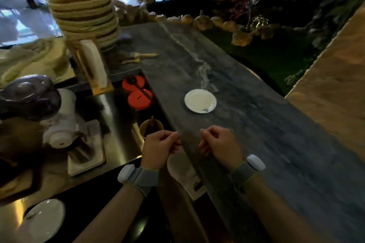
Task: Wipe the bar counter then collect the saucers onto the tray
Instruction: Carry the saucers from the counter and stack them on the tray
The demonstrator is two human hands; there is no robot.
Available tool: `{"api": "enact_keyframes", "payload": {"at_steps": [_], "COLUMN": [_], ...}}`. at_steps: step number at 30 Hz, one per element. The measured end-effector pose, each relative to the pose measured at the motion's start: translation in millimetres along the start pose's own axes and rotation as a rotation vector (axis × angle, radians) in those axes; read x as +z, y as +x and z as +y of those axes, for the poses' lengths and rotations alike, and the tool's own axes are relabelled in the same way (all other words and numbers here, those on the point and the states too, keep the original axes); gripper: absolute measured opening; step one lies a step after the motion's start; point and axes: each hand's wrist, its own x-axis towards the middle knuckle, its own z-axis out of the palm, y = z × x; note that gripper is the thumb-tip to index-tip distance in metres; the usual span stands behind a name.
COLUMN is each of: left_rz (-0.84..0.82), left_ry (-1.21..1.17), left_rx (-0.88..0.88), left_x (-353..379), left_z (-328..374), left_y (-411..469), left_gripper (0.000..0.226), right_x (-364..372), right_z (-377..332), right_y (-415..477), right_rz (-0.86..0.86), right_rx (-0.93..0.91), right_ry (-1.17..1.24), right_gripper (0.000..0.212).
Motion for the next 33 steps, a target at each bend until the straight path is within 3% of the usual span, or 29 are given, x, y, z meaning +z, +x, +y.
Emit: {"api": "enact_keyframes", "payload": {"at_steps": [8,11,15,21,33], "left_rz": [0.055,0.022,-0.001,0.006,0.056], "left_ry": [-0.072,-0.066,-0.004,0.037,-0.07], "left_rx": [-0.19,-0.312,-0.399,-0.376,-0.41], "left_x": [54,63,70,74,59], "left_z": [21,31,38,33,24], "left_y": [67,92,115,126,125], "left_gripper": [0.001,0.023,0.018,0.01,0.008], "right_x": [-45,-50,-53,-52,-55], "right_z": [4,-2,-6,-2,-3], "right_y": [68,93,117,127,112], "right_rz": [0.018,0.079,0.093,0.086,-0.002], "right_rx": [0.121,0.143,0.201,0.252,0.324], "right_ry": [-0.088,-0.145,-0.21,-0.198,-0.033], "right_gripper": [0.025,0.029,0.034,0.021,0.018]}}
